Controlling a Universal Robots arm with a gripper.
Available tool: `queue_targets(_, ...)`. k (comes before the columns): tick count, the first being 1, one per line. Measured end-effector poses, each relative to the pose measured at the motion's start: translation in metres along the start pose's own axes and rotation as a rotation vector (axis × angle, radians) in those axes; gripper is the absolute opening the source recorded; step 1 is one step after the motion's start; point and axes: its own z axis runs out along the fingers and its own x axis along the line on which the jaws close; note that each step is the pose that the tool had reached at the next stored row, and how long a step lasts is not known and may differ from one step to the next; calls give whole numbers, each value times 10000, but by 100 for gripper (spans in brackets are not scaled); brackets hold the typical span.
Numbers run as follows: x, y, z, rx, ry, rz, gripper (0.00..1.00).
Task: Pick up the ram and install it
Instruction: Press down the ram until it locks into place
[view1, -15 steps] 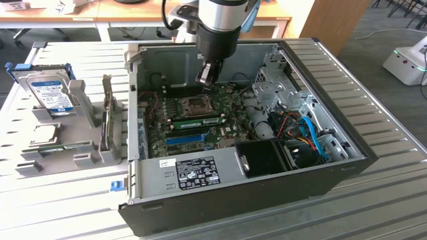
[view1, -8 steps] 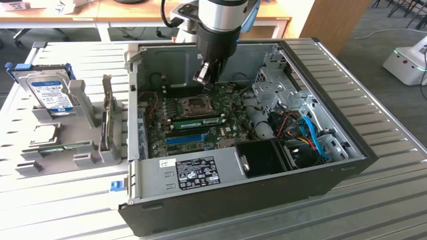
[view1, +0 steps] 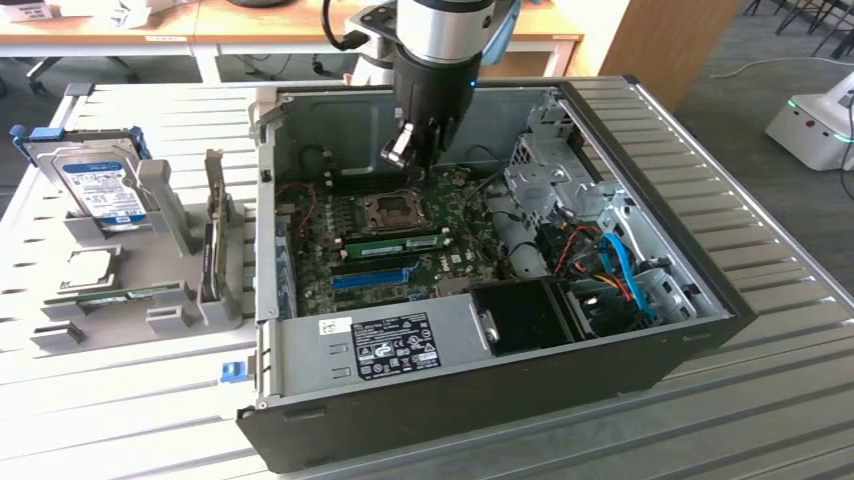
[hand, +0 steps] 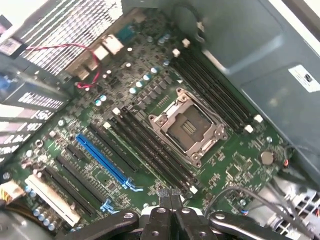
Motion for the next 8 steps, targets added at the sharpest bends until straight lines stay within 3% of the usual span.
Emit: queue_targets(8,2,2,6,90,-53,1169,11)
